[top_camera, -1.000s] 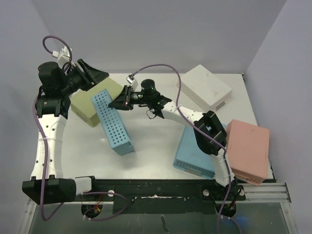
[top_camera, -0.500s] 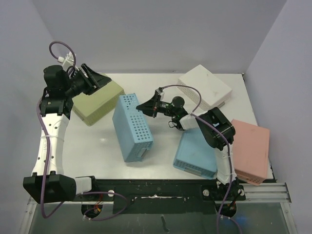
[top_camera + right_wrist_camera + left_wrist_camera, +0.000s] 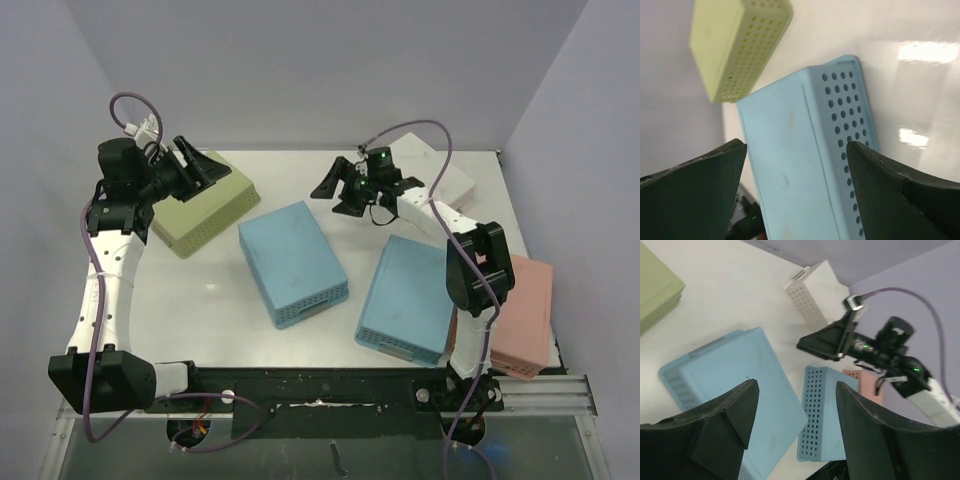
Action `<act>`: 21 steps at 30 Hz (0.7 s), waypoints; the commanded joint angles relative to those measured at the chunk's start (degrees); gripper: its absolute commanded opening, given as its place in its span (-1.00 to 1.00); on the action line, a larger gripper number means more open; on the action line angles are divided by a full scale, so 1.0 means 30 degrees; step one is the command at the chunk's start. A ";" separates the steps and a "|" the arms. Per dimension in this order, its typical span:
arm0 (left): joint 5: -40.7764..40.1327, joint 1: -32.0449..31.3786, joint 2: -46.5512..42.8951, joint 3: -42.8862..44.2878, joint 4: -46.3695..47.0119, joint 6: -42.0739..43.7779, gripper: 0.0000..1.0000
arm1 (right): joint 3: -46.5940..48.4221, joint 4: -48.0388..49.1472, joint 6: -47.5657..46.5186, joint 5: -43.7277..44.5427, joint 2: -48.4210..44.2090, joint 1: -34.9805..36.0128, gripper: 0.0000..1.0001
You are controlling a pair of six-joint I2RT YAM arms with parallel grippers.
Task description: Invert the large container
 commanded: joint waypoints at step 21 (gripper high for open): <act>-1.5987 -0.3037 0.0570 0.2626 -0.4960 0.3473 0.28 | -0.1640 -1.3374 -0.6731 2.3930 -1.6242 -0.1561 0.95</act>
